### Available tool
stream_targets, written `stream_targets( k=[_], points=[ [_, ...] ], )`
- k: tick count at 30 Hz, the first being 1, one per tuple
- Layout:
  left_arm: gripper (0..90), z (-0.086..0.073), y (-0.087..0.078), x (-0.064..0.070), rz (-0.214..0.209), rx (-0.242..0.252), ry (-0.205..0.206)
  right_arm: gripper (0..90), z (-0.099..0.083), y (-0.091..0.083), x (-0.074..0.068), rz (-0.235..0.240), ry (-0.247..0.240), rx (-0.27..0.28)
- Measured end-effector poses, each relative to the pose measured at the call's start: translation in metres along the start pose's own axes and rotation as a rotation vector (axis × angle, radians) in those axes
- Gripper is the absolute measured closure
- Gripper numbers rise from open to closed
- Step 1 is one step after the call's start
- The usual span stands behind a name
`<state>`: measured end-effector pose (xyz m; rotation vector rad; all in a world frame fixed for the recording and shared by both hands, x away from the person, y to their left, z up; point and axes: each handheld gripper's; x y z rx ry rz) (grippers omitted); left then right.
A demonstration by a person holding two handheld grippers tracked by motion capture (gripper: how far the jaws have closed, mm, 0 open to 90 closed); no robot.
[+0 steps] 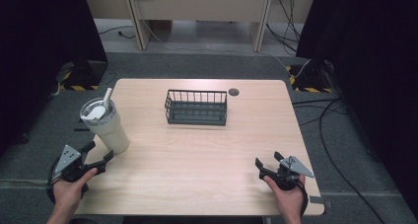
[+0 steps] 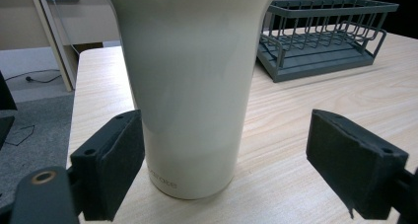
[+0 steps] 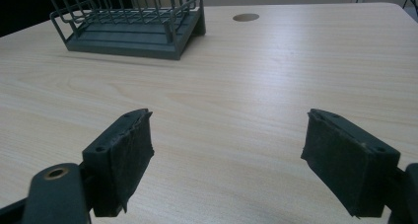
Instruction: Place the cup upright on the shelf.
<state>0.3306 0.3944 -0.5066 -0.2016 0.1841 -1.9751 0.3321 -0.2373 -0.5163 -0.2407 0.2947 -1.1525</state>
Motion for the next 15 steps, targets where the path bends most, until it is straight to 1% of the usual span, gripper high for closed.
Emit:
stream_targets(
  k=[3,6,10,13,15],
  points=[
    [14.4,0.0,0.001,-0.001,0.0,-0.003,-0.002,19.2,0.0,0.0,0.0,0.0,-0.002,0.001],
    [14.4,0.0,0.003,-0.002,-0.004,-0.005,-0.003,19.2,0.0,0.0,-0.001,-0.002,-0.015,-0.002],
    [14.4,0.001,0.005,-0.004,0.002,0.0,0.0,19.2,0.0,0.0,-0.002,-0.001,-0.016,-0.005],
    [14.4,0.002,0.008,-0.006,0.001,0.0,-0.008,19.2,0.0,0.0,-0.001,-0.002,-0.007,-0.004],
    [14.4,0.002,0.01,-0.008,0.006,-0.003,-0.011,19.2,0.0,0.001,-0.001,0.0,-0.01,-0.004]
  ],
)
Point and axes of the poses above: each handheld gripper's, and its own axes: y roughly forward along the jaws, z roughly out of its top, x roughly to its right, and after that the axes turned 1 degree about x, right-handed
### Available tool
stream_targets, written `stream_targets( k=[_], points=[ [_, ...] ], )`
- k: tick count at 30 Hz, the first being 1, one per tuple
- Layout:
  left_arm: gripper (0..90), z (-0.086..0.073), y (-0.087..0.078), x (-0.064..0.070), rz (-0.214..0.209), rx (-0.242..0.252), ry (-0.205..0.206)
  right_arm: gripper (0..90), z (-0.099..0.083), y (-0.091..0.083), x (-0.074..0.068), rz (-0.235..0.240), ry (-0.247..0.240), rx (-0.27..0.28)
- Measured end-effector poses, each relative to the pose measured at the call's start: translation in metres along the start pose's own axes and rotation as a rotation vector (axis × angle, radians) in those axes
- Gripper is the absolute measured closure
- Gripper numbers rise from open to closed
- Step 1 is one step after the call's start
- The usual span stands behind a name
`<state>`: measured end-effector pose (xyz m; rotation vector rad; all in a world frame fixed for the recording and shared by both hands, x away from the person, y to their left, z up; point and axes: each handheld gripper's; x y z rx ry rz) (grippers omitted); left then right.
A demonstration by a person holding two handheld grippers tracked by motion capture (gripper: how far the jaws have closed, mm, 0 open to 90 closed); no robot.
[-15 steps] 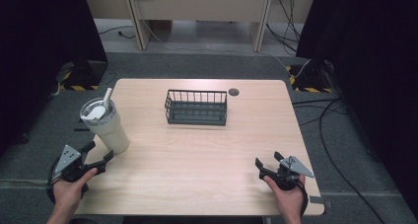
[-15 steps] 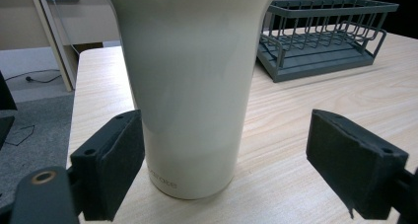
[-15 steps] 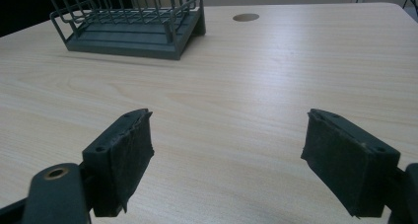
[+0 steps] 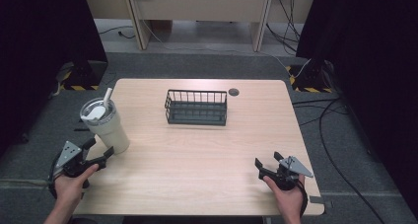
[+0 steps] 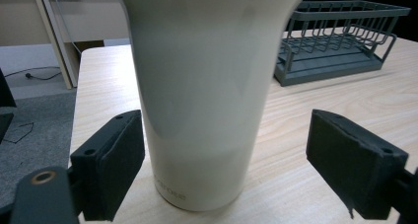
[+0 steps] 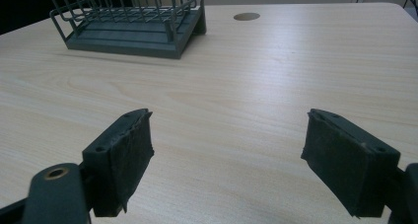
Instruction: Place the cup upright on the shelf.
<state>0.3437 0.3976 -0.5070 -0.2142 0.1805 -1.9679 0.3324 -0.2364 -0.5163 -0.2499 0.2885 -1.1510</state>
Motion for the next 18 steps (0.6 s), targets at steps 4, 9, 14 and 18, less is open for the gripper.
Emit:
stream_targets(
  k=[4,9,14,18],
  points=[
    [14.4,0.001,0.007,-0.004,-0.004,-0.007,0.001,19.3,0.0,0.0,0.0,0.0,-0.002,-0.001],
    [14.4,0.002,0.01,-0.006,-0.004,-0.006,0.0,19.2,0.0,0.0,0.0,0.0,-0.004,-0.004],
    [14.1,0.005,0.016,-0.007,-0.012,0.0,0.011,19.2,0.0,0.001,-0.001,-0.001,-0.004,-0.006],
    [13.2,0.008,0.022,-0.008,-0.011,0.001,0.008,19.2,0.0,0.001,-0.001,-0.002,0.0,-0.008]
  ],
)
Point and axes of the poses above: each handheld gripper's, and its own axes: y roughly forward along the jaws, z roughly out of its top, x roughly to its right, and after that the axes turned 1 degree about x, right-handed
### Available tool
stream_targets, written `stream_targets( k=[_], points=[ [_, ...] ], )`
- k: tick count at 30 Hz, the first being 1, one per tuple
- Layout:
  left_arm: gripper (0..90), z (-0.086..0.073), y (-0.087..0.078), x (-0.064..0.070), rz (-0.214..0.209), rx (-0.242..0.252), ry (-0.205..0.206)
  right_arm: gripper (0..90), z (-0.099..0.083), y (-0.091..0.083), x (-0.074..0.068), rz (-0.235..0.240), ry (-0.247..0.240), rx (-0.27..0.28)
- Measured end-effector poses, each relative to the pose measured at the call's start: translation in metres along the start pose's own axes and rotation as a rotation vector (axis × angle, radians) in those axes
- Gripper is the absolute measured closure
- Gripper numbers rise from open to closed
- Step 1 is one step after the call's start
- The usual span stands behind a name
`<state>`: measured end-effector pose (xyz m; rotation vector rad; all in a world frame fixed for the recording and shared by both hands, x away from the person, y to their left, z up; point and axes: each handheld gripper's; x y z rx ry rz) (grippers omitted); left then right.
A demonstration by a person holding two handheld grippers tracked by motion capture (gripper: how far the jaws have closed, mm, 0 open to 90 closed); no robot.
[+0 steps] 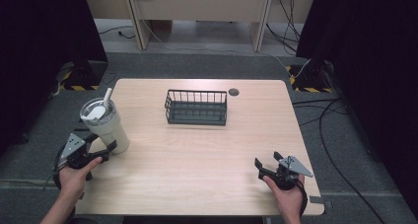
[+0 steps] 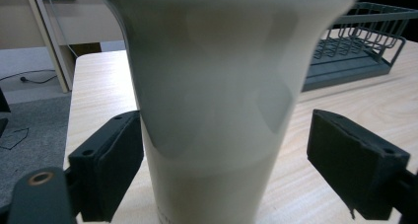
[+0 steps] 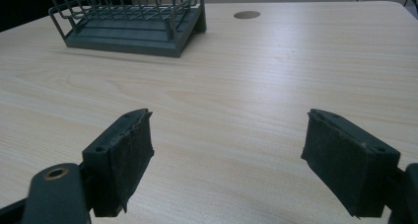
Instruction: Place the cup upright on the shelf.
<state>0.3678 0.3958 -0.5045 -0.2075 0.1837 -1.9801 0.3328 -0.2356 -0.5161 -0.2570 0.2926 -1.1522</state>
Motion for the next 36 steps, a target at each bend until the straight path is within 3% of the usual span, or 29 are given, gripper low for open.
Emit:
stream_targets(
  k=[15,36],
  points=[
    [8.0,0.006,0.023,-0.005,-0.008,0.01,-0.013,19.2,0.0,0.001,0.0,0.002,0.0,-0.001],
    [8.1,0.006,0.03,-0.007,-0.026,0.027,-0.012,19.2,0.001,0.002,0.0,0.003,-0.003,-0.007]
  ],
)
Point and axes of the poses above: each handheld gripper's, and its own axes: y roughly forward along the jaws, z roughly out of its top, x roughly to its right, and after that the axes turned 1 degree about x, right-handed
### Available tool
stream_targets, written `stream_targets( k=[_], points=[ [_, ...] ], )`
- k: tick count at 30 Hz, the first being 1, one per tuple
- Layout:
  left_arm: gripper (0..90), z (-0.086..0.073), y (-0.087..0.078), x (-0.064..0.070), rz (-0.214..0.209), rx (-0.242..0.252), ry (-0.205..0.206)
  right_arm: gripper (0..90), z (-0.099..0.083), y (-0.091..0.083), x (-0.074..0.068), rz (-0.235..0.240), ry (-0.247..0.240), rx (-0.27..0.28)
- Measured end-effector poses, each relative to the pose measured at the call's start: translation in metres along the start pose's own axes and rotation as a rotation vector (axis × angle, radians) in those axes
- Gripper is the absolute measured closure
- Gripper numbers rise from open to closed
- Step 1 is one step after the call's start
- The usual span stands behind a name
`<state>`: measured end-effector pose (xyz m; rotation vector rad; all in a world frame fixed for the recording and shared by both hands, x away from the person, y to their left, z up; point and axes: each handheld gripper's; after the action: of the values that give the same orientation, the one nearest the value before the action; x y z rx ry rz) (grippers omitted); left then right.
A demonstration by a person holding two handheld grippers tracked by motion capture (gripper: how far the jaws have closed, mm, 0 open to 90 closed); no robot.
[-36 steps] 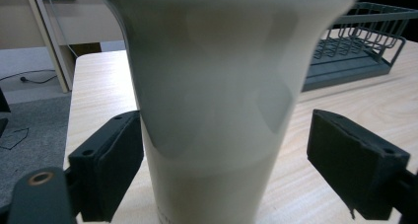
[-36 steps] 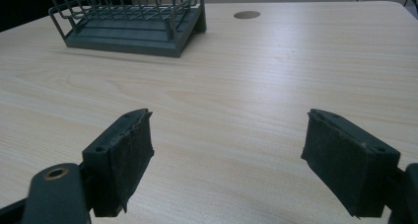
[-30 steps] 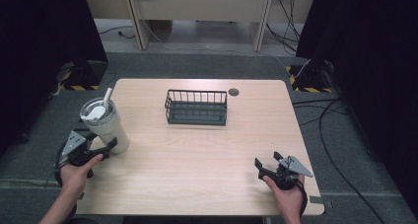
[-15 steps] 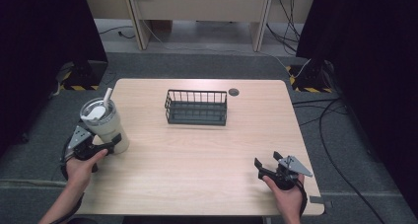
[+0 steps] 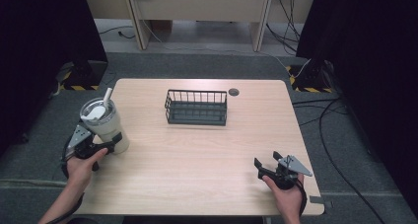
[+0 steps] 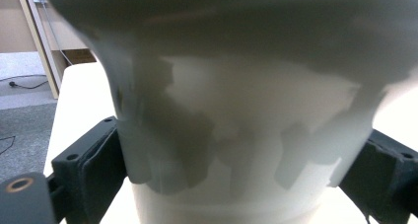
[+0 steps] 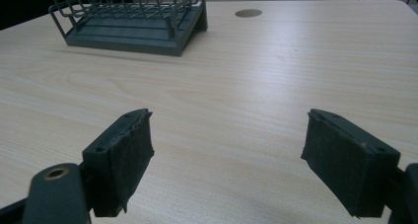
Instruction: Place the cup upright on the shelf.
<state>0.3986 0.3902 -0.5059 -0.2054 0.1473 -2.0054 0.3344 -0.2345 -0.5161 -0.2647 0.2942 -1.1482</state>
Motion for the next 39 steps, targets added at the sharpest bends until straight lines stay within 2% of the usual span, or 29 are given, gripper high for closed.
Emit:
stream_targets(
  k=[14,25,39],
  points=[
    [9.6,0.002,-0.001,0.0,-0.004,-0.013,0.028,19.2,0.0,0.0,0.0,0.0,0.002,0.0],
    [9.8,0.004,-0.002,-0.001,-0.014,-0.014,0.017,19.2,0.0,0.0,0.001,-0.002,0.0,0.002],
    [9.8,0.017,-0.004,0.006,-0.039,0.007,0.05,19.2,0.0,0.0,0.001,-0.001,0.003,0.004]
  ],
)
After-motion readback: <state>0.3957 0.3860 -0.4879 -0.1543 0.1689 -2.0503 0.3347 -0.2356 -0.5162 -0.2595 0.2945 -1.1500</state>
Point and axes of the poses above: each handheld gripper's, and its own axes: y roughly forward along the jaws, z roughly out of its top, x roughly to its right, and after that the axes turned 1 degree about x, right-handed
